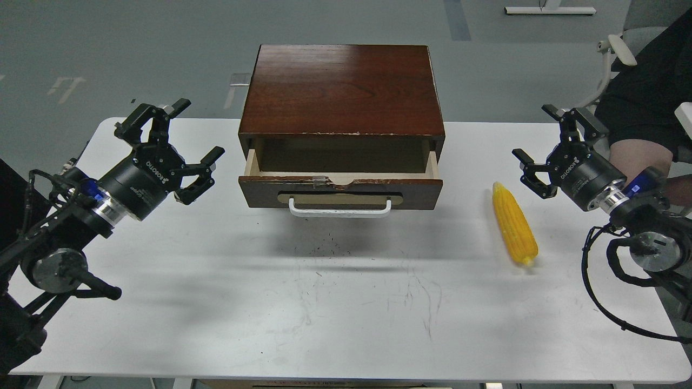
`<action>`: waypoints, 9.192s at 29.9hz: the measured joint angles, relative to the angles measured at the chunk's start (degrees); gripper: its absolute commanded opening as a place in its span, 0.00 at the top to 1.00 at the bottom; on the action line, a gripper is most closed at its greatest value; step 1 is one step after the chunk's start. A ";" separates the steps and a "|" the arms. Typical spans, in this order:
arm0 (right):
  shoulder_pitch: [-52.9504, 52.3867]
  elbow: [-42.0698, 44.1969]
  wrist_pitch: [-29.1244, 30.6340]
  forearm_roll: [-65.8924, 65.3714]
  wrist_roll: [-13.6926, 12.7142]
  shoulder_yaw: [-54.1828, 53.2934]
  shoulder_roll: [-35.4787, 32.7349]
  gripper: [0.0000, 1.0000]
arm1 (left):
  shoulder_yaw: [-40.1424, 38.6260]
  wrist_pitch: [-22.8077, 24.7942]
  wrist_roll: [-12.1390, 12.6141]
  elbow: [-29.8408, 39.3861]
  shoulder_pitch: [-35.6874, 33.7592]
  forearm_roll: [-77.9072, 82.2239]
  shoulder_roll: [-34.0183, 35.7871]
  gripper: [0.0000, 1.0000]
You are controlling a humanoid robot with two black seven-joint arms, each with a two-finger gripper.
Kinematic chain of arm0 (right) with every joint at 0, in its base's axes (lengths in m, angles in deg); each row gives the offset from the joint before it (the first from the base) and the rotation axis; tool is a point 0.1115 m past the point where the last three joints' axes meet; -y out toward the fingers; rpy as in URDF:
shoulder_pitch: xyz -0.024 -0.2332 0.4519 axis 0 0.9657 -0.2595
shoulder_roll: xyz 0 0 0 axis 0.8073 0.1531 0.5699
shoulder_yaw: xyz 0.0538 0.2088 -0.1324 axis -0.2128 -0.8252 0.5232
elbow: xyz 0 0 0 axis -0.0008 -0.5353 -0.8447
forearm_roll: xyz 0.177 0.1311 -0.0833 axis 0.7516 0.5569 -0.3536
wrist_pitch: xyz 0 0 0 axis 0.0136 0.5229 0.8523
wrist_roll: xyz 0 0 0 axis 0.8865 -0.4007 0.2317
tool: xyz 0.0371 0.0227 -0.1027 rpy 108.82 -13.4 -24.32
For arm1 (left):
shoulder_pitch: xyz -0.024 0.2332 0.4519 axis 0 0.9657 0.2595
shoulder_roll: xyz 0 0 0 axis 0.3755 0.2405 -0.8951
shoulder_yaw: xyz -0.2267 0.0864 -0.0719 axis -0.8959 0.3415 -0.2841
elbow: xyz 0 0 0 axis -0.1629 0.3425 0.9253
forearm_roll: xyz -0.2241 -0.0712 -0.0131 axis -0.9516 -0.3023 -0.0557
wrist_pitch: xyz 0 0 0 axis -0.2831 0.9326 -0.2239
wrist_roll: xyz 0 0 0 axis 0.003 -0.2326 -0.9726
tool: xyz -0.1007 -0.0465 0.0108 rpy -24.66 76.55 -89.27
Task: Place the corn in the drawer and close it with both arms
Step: 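Move the right gripper toward the yellow corn cob, then lower the right gripper onto the corn cob and close on it, then lift the corn cob and carry it over the open drawer, then release the corn cob into the drawer and raise the right gripper, then retract the right arm and bring the left gripper to the drawer front, then push the drawer front away from the robot with the left gripper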
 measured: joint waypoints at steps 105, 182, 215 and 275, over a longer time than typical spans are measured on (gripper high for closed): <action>-62.87 -20.43 -7.05 -77.34 0.02 40.46 1.90 0.96 | -0.59 3.30 -2.03 1.40 0.10 0.62 1.98 0.01; -25.98 -16.67 -27.61 -20.00 -0.02 18.26 -3.57 0.00 | -0.58 3.30 -9.81 2.05 -0.30 2.05 5.39 0.01; 0.19 -12.98 -27.24 -2.10 0.01 3.07 -3.93 0.00 | 8.96 3.30 -10.35 21.07 -9.30 84.04 -6.78 0.42; 2.80 -12.97 -27.47 -2.37 0.00 4.09 -4.10 0.00 | 12.75 1.10 -2.84 3.78 -9.11 65.71 -7.99 1.00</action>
